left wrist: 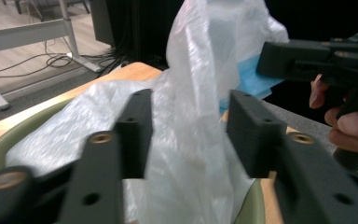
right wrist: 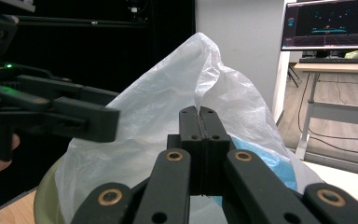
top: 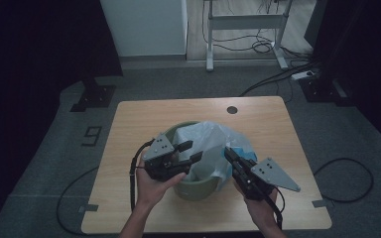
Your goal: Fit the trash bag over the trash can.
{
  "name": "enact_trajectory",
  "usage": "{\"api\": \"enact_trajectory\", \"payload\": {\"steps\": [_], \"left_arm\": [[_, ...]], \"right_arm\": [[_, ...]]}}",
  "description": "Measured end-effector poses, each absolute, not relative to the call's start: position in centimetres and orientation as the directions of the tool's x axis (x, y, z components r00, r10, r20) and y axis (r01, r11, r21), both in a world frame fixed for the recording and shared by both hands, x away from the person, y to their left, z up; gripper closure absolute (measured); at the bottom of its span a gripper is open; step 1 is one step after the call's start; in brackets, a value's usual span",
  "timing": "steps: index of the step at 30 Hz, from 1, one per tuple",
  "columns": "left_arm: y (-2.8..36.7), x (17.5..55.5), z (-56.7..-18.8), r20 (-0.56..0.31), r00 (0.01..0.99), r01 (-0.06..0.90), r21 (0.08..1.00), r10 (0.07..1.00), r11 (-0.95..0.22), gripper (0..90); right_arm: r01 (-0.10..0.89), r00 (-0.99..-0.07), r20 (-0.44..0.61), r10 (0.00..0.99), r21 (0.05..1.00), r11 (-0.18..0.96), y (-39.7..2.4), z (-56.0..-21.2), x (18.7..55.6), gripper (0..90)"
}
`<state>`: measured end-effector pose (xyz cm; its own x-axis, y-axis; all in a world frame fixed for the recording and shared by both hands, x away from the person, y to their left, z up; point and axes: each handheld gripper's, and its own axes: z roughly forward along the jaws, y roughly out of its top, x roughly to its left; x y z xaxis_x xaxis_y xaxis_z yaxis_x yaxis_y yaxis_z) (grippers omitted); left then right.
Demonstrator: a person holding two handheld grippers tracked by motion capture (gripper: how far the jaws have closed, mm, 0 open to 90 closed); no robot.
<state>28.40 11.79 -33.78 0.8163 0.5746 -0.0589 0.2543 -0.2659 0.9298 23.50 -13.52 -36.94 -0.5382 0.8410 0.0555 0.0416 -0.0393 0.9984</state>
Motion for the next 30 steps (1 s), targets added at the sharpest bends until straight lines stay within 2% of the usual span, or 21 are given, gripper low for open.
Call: {"api": "enact_trajectory", "payload": {"steps": [1,2,4,9,14,17,18,20,23,26,30], "left_arm": [[11.8,28.4,-33.8,-0.059,0.816,0.254,0.93,0.575,-0.266,59.0],[11.6,28.5,-33.7,-0.06,0.817,0.256,0.929,0.573,-0.267,59.0],[11.4,28.7,-33.8,-0.068,0.813,0.265,0.928,0.578,-0.263,72.6],[11.6,28.7,-34.1,-0.062,0.793,0.259,0.934,0.606,-0.244,87.7],[12.4,28.5,-34.7,-0.074,0.773,0.262,0.942,0.63,-0.211,90.0],[12.9,28.4,-34.9,-0.081,0.762,0.266,0.944,0.643,-0.196,90.0],[13.5,28.3,-35.1,-0.087,0.749,0.269,0.946,0.657,-0.182,90.0],[14.4,28.3,-35.3,-0.096,0.736,0.277,0.946,0.671,-0.168,90.0],[15.9,28.2,-35.6,-0.115,0.714,0.292,0.945,0.691,-0.145,90.0],[17.3,28.0,-35.9,-0.125,0.696,0.301,0.945,0.708,-0.129,90.0],[18.9,27.4,-36.3,-0.131,0.68,0.305,0.945,0.721,-0.116,90.0]], "right_arm": [[0.042,-0.538,0.056,0.841,0.998,-0.039,-13.5,-36.9,23.5,89.1],[0.042,-0.538,0.055,0.841,0.998,-0.039,-13.5,-36.9,23.5,89.1],[0.038,-0.539,0.053,0.84,0.999,-0.038,-13.6,-36.9,23.5,89.1],[0.036,-0.541,0.053,0.84,0.999,-0.039,-13.6,-36.8,23.4,89.1],[0.038,-0.545,0.048,0.837,0.999,-0.033,-13.5,-36.9,23.5,89.0],[0.038,-0.548,0.047,0.835,0.999,-0.032,-13.4,-37.1,23.4,85.6],[0.033,-0.555,0.042,0.831,0.999,-0.029,-13.3,-37.2,23.1,72.1],[0.024,-0.553,0.032,0.832,0.999,-0.022,-13.0,-37.5,22.6,58.7],[0.02,-0.582,0.025,0.813,1.0,-0.017,-12.8,-38.1,21.5,46.7],[0.017,-0.601,0.03,0.799,1.0,-0.025,-13.1,-38.7,20.3,41.5],[0.033,-0.591,0.059,0.804,0.998,-0.049,-14.6,-39.5,19.3,40.1]]}}
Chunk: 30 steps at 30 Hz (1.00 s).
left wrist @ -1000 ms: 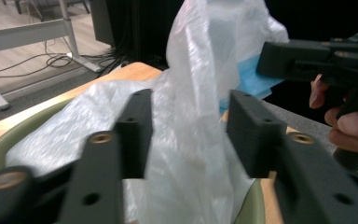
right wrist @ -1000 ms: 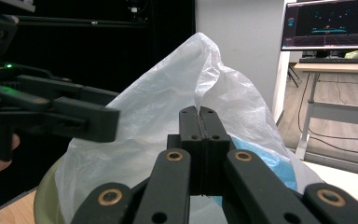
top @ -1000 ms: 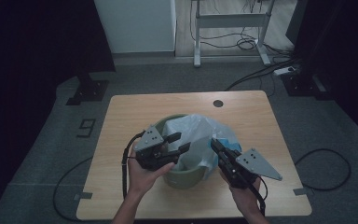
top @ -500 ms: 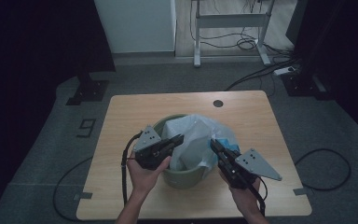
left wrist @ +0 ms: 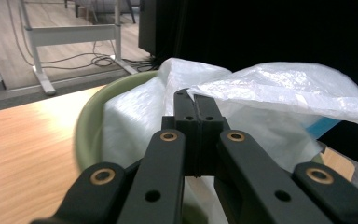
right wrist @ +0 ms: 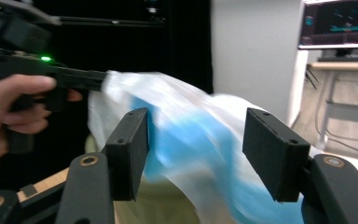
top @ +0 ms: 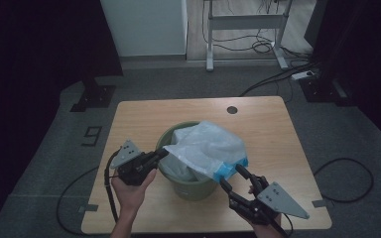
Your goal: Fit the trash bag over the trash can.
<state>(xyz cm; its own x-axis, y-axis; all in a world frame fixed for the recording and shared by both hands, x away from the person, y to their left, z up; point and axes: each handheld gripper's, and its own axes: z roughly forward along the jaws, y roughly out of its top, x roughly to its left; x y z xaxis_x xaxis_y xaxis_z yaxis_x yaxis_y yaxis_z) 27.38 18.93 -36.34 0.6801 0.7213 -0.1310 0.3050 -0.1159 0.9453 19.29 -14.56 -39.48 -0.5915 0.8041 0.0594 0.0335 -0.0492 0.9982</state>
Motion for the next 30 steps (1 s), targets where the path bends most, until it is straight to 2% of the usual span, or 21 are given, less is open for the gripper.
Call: {"api": "enact_trajectory", "payload": {"steps": [7,16,26,30], "left_arm": [[20.9,26.3,-37.3,-0.137,0.668,0.311,0.944,0.732,-0.107,90.0],[21.4,26.5,-38.3,-0.166,0.653,0.334,0.939,0.739,-0.085,90.0],[21.4,26.7,-38.5,-0.177,0.648,0.343,0.936,0.74,-0.076,90.0],[21.4,26.8,-38.5,-0.178,0.649,0.343,0.936,0.739,-0.076,90.0]], "right_arm": [[0.11,-0.527,0.125,0.841,0.991,-0.079,-17.6,-41.1,19.9,40.4],[0.195,-0.46,0.188,0.867,0.975,-0.108,-19.0,-43.3,20.7,40.7],[0.294,-0.459,0.198,0.866,0.954,-0.063,-19.3,-46.7,21.9,39.2],[0.284,-0.447,0.168,0.879,0.958,-0.039,-19.5,-47.5,22.6,40.9]]}}
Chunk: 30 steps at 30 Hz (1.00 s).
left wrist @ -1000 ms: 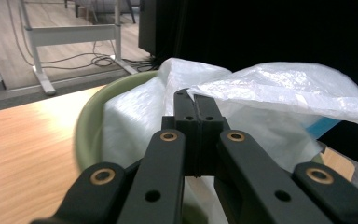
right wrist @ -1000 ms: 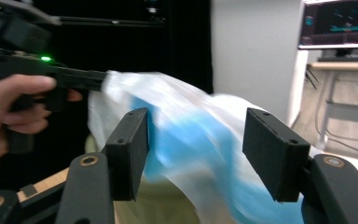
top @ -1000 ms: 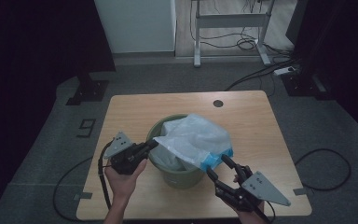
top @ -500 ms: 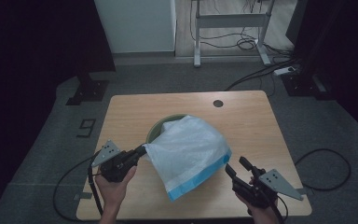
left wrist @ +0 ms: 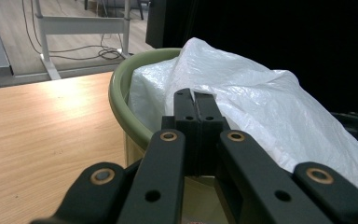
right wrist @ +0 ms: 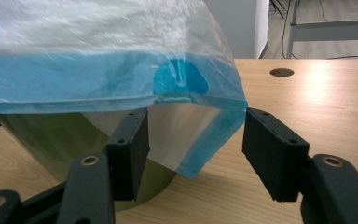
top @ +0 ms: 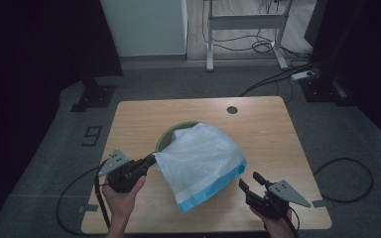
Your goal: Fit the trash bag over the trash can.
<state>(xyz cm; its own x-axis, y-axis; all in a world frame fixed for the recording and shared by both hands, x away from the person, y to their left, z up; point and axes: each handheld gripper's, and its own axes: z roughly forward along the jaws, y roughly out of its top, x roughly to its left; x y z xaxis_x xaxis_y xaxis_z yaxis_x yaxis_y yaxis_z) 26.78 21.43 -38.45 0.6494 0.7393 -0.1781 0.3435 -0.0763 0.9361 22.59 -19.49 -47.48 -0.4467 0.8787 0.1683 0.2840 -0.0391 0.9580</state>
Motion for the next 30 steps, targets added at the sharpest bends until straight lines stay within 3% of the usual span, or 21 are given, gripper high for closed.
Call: {"api": "enact_trajectory", "payload": {"steps": [6,23,30], "left_arm": [[21.5,26.8,-38.5,-0.182,0.648,0.346,0.935,0.739,-0.073,90.0],[21.5,26.9,-38.4,-0.187,0.65,0.346,0.936,0.737,-0.067,90.0],[21.5,27.0,-38.4,-0.193,0.65,0.349,0.935,0.735,-0.063,90.0]], "right_arm": [[0.303,-0.446,0.202,0.872,0.951,-0.065,-19.7,-48.2,23.4,44.8],[0.274,-0.469,0.138,0.872,0.962,-0.004,-18.1,-48.5,25.3,53.7],[0.241,-0.476,0.099,0.874,0.97,0.022,-17.6,-47.9,25.8,65.5]]}}
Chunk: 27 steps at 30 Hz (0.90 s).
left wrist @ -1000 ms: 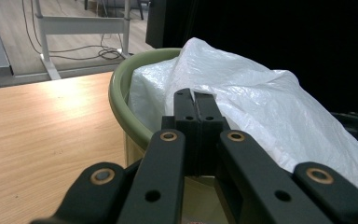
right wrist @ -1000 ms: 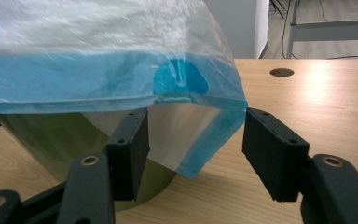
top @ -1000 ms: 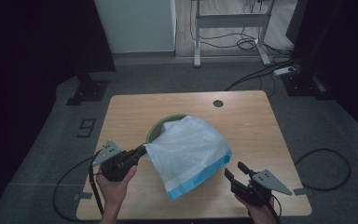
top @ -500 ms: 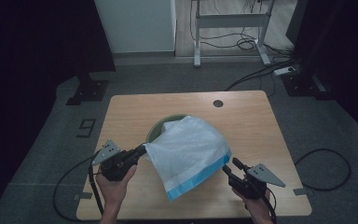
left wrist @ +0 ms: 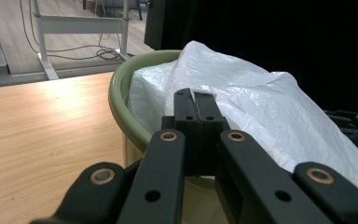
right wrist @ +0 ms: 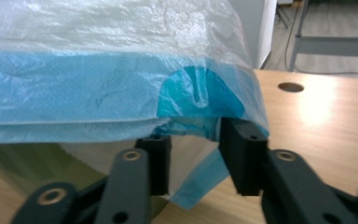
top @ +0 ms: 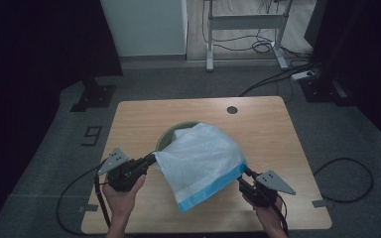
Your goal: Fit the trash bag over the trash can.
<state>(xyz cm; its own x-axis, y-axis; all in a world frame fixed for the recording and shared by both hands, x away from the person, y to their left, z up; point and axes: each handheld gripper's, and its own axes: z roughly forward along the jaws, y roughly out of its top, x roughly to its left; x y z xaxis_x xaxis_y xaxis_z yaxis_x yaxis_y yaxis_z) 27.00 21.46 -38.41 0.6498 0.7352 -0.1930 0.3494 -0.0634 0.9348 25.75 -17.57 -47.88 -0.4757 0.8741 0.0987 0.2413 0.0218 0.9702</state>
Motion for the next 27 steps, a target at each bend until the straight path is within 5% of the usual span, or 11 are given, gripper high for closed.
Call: {"api": "enact_trajectory", "payload": {"steps": [6,13,18,27], "left_arm": [[21.5,27.0,-38.4,-0.196,0.652,0.35,0.935,0.732,-0.062,90.0],[21.4,26.8,-38.2,-0.199,0.674,0.35,0.934,0.711,-0.071,88.9],[20.6,26.1,-37.3,-0.134,0.696,0.299,0.947,0.706,-0.114,58.7],[20.2,24.8,-35.2,-0.095,0.765,0.233,0.963,0.638,-0.137,31.0]], "right_arm": [[0.214,-0.457,0.088,0.885,0.977,0.014,-17.7,-47.3,26.0,87.9],[0.173,-0.427,0.084,0.9,0.985,-0.01,-18.8,-45.8,26.0,89.2],[0.138,-0.414,0.069,0.908,0.99,-0.013,-19.5,-43.7,25.9,89.3],[0.107,-0.41,0.053,0.91,0.994,-0.01,-20.0,-40.4,26.3,89.2]]}}
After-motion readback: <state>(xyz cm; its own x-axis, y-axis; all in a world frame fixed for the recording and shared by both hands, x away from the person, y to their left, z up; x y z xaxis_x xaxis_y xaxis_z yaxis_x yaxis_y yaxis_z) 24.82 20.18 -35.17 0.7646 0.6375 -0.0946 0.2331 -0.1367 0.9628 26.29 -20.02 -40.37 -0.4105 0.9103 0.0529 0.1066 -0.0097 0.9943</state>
